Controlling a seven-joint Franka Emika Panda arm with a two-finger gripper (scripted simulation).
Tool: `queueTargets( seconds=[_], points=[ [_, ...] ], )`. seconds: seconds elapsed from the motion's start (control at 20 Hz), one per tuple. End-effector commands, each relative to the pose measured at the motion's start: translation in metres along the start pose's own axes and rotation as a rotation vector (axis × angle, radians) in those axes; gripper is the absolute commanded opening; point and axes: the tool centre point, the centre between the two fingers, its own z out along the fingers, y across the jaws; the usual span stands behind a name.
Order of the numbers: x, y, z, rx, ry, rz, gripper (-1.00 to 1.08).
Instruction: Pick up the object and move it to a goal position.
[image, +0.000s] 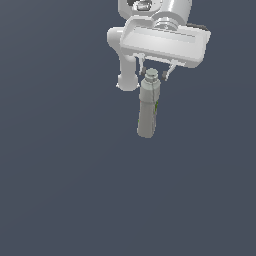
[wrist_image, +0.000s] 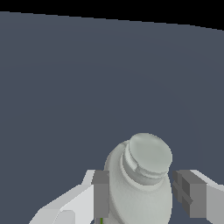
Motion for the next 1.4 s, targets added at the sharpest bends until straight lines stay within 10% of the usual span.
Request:
queueTargets(
  seconds=[0.0, 1.35],
  points=[
    [0.011, -0.004, -0.012, -0.005, 0.047, 0.014, -1.00],
    [0.048, -0.048, -0.101, -0.108, 0.401, 0.125, -1.00]
  ],
)
